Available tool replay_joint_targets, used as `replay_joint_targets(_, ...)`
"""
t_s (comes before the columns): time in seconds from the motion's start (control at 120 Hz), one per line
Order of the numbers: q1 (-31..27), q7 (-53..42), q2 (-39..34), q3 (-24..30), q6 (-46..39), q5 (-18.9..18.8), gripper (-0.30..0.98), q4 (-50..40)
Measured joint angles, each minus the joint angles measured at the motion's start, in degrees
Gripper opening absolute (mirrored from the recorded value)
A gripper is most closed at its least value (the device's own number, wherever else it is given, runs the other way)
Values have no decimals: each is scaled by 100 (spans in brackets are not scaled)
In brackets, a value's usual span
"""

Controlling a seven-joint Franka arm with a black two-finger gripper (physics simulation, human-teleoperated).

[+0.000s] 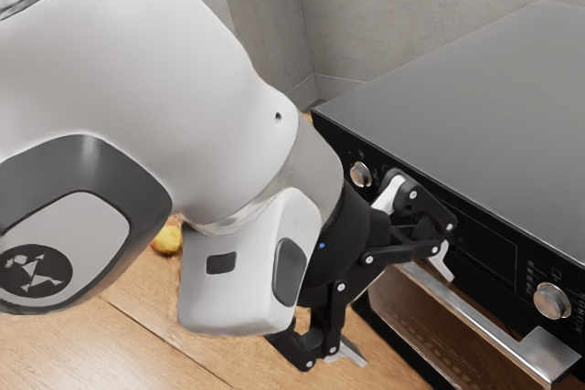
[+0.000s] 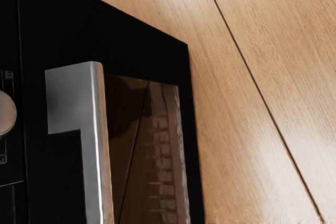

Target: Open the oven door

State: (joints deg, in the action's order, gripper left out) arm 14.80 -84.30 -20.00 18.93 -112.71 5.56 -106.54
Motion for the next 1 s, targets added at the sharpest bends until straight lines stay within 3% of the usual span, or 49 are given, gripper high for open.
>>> replay_joint_targets(0.433, -12, -1189, 290, -288, -266, -51, 69, -94)
replay_joint_targets(0.617, -12, -712, 300, -359, -160, -474, 69, -54)
replay_joint_targets(1.0, -17, 354, 593, -487, 81, -476, 69, -44)
